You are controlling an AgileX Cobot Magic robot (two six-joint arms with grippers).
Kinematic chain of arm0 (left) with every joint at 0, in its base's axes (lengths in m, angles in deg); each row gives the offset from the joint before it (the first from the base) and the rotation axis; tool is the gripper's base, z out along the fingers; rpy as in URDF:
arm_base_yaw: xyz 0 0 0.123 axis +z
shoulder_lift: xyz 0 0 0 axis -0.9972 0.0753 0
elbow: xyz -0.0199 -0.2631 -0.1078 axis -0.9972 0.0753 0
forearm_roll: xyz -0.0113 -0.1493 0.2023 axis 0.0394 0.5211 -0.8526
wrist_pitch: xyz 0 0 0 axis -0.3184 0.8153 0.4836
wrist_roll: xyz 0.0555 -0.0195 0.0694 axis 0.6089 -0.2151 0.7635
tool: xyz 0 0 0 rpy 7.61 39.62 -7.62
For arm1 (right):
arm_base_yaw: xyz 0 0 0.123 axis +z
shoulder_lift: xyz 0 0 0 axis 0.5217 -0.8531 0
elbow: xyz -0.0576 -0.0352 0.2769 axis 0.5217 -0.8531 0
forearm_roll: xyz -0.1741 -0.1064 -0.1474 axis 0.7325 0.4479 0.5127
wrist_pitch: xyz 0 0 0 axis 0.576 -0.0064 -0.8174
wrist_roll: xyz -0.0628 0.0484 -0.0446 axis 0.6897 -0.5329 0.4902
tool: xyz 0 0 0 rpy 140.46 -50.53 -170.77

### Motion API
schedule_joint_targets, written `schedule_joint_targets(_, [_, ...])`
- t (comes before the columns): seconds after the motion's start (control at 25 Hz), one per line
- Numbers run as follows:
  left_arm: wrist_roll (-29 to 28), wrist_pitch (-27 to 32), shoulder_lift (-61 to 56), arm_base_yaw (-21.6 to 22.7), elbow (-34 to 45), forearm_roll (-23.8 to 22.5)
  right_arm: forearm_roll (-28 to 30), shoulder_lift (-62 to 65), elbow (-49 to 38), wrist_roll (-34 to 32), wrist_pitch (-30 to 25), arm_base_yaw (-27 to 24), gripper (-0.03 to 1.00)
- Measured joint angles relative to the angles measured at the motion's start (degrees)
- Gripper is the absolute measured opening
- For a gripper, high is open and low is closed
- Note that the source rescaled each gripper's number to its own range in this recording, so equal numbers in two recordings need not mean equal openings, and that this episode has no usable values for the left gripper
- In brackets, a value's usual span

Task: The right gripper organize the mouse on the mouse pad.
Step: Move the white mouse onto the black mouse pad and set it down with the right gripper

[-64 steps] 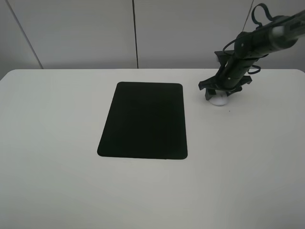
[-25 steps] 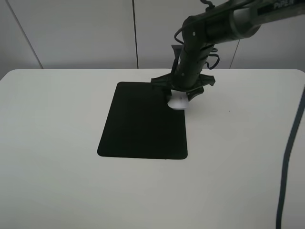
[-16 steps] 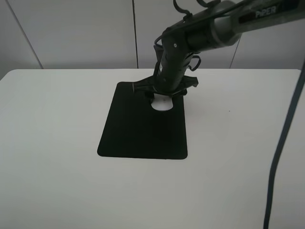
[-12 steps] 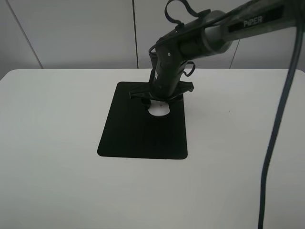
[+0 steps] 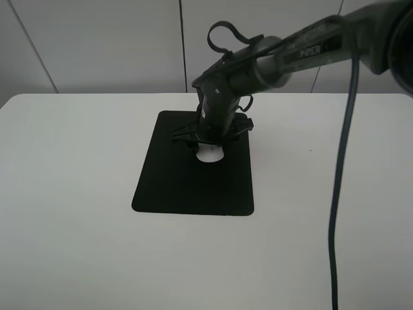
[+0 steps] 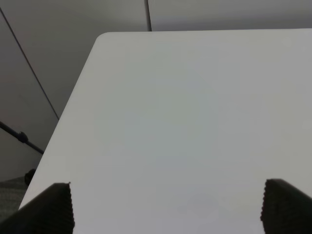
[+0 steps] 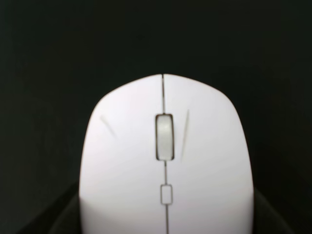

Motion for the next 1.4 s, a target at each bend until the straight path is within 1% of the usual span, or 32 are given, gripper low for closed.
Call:
schedule_joint_targets(0.2, [0.0,0.0,0.0,0.0,0.0,0.0,1.2,-1.8,1.7,-0.7,0.2,0.2,0.00])
schedule_joint_targets(0.64, [0.0,0.0,0.0,0.0,0.0,0.0,2.3,-2.9,2.3,-0.8,-0.1,0.2,0.00])
schedule_joint_targets(1.04, [0.0,0.0,0.0,0.0,0.0,0.0,2.2,-3.2,2.4,-1.0,0.1,0.2,0.00])
schedule_joint_targets(1.08, [0.0,0.0,0.0,0.0,0.0,0.0,2.2,-3.2,2.4,-1.0,0.1,0.2,0.02])
schedule_joint_targets(1.12, [0.0,0.0,0.0,0.0,0.0,0.0,2.2,-3.2,2.4,-1.0,0.1,0.2,0.11])
schedule_joint_targets(1.24, [0.0,0.0,0.0,0.0,0.0,0.0,2.0,-3.2,2.4,-1.0,0.3,0.2,0.58])
schedule_joint_targets(1.28, [0.0,0.0,0.0,0.0,0.0,0.0,2.0,-3.2,2.4,-1.0,0.4,0.2,0.68])
schedule_joint_targets(1.32, [0.0,0.0,0.0,0.0,0.0,0.0,2.0,-3.2,2.4,-1.0,0.4,0.3,0.73])
schedule_joint_targets(1.4, [0.0,0.0,0.0,0.0,0.0,0.0,2.0,-3.2,2.4,-1.0,0.5,0.3,0.80])
